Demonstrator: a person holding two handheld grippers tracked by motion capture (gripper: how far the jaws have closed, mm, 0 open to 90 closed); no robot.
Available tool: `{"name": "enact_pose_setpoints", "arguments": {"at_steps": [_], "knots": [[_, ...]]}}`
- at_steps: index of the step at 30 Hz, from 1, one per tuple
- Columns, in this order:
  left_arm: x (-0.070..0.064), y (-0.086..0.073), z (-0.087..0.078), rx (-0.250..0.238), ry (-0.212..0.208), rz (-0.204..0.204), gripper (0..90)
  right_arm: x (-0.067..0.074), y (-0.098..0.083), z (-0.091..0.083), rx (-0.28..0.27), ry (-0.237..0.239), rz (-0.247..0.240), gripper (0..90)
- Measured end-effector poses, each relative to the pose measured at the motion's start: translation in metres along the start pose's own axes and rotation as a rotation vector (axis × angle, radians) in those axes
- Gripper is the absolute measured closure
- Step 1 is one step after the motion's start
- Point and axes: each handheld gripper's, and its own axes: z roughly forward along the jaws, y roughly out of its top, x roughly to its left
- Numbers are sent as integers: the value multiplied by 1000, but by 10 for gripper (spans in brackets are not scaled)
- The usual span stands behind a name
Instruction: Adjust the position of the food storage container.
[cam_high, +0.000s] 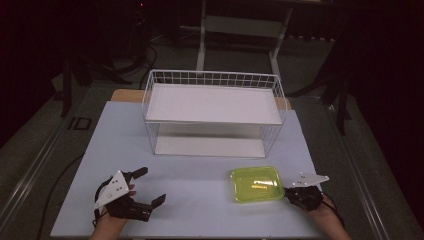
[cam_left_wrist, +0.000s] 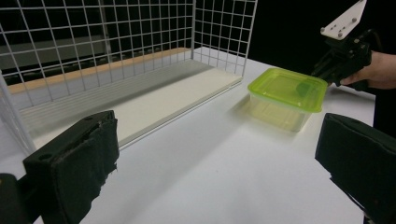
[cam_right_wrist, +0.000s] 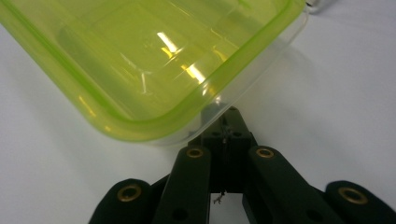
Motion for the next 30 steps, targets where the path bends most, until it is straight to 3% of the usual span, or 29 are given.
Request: {"name": "enact_pose_setpoints", "arguments": {"at_steps": [11, 20, 30], "knots": [[-1, 0, 1, 3, -3, 2, 3, 11, 24, 15, -1, 54, -36, 900], [-2, -1, 0, 6, 6, 9, 3, 18, 36, 31, -6, 84, -19, 900], [-1, -2, 1, 16, 0, 2, 3, 26, 57, 47, -30, 100, -50, 900]]}}
